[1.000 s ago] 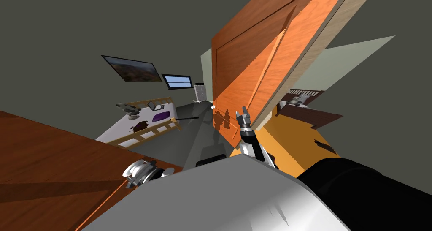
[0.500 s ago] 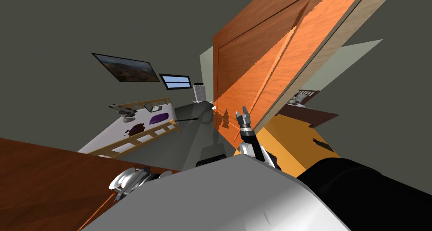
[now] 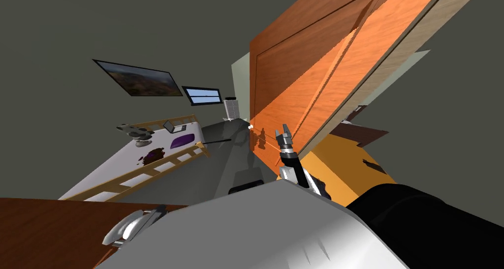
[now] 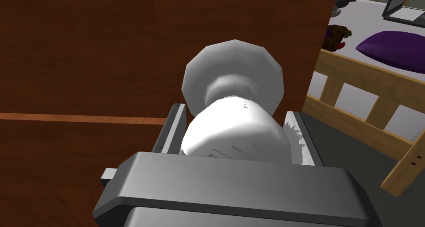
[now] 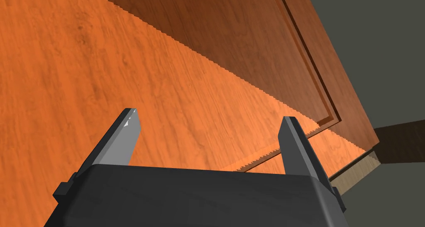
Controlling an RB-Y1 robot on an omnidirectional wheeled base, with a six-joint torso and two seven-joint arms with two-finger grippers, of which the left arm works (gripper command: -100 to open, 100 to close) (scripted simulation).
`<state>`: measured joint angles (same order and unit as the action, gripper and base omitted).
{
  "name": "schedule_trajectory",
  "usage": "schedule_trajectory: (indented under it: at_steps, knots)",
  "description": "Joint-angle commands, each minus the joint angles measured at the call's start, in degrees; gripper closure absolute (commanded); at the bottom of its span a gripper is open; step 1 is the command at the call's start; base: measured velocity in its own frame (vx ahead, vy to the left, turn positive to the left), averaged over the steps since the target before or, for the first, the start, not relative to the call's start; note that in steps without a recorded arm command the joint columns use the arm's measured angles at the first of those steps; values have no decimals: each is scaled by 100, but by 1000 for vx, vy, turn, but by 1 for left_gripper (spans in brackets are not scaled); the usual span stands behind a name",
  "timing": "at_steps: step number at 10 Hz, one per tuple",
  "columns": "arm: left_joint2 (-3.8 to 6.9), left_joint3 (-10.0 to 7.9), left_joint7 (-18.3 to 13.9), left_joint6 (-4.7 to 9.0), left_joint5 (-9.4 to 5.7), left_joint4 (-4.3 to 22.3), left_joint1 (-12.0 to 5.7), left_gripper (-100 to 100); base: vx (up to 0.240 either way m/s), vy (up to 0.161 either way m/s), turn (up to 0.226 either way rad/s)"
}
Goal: Push the door open
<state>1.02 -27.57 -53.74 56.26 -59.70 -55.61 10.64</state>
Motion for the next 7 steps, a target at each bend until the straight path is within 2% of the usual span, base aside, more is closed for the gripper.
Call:
schedule_trajectory:
  at_steps: [1,2,3,4,5,6,7]
  knots:
    - [33,-187,-48,84,-111,-30,104,100,156,128,-69]
    - [-32,-296,-37,100,-192,-95,182,100,174,122,-108]
    - [-32,-296,-37,100,-192,-95,182,100,105,98,-14]
    - [-125,-424,-23,120,-288,-172,274,100,109,114,-76]
    - [-83,-355,-16,83,-244,-124,214,100,55,62,-7]
    - [35,-470,-10,135,-354,-110,251,100,85,107,41]
    - [56,-496,-6,145,-381,-108,260,100,133,125,36]
